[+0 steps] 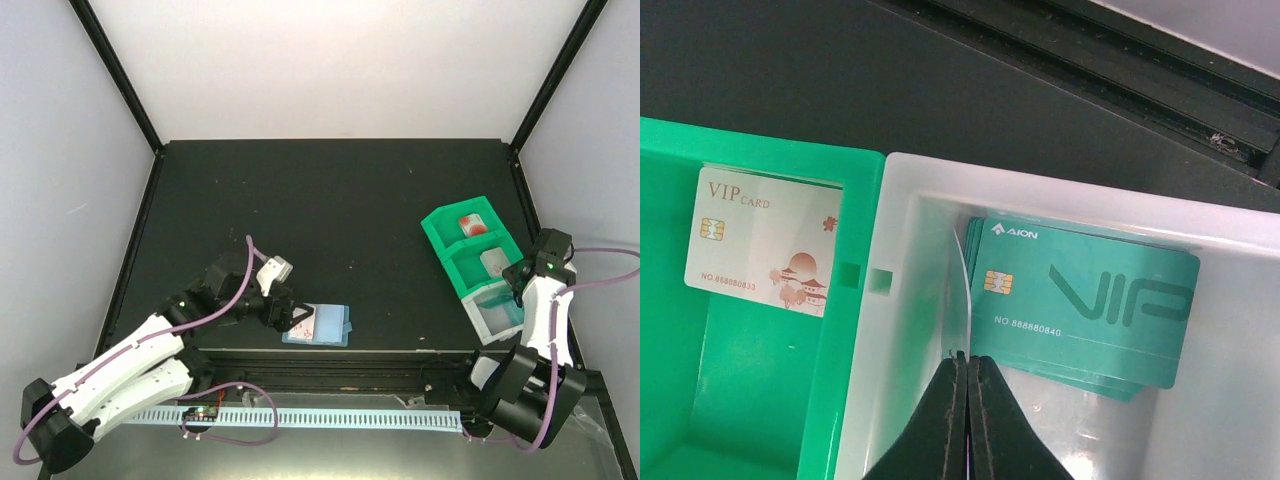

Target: Take the credit cards out of the card holder

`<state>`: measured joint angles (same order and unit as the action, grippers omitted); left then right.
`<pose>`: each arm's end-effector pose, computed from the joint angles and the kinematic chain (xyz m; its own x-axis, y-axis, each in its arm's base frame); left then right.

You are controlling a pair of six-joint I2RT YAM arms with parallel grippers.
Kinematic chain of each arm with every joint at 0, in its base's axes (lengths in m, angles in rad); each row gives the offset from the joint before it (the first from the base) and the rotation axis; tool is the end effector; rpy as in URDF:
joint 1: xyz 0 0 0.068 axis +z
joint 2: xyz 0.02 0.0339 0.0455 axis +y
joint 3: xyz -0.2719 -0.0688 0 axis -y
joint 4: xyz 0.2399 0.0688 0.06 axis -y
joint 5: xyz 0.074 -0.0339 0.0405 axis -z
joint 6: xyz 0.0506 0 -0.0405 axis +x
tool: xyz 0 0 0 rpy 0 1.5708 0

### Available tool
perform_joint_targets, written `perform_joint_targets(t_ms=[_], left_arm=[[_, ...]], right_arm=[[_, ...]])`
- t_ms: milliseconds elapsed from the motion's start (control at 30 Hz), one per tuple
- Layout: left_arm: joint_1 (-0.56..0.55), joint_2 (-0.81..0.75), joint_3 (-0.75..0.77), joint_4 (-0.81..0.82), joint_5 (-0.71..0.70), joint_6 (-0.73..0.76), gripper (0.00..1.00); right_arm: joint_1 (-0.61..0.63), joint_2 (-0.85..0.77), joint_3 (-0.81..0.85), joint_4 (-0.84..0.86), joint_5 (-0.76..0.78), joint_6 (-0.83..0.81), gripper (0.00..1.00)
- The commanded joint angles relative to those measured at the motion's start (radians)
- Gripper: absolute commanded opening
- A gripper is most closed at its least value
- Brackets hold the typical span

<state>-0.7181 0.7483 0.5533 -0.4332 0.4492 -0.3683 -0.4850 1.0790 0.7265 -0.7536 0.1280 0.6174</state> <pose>0.1094 -0.1248 0.2406 -0.7215 0.1997 -0.6629 0.6404 0.5564 -0.5294 0.1678 -0.0958 0.2156 -0.3479 0.8324 -0.4315 0.8761 0.4524 0.1664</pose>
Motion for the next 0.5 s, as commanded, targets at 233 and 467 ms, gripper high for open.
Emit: perform_joint_targets(t_ms=[233,467], left_arm=[[0.021,0.014,0.046,-0.003,0.026,0.023,0.99],[0.021,0.014,0.047,-0.005,0.032,0.022,0.99]], right_arm=[[-0.009,0.013,0.007,-0.043,0.12,0.038,0.03],[-0.009,0.024,0.04,-0.119,0.247,0.112,0.22]])
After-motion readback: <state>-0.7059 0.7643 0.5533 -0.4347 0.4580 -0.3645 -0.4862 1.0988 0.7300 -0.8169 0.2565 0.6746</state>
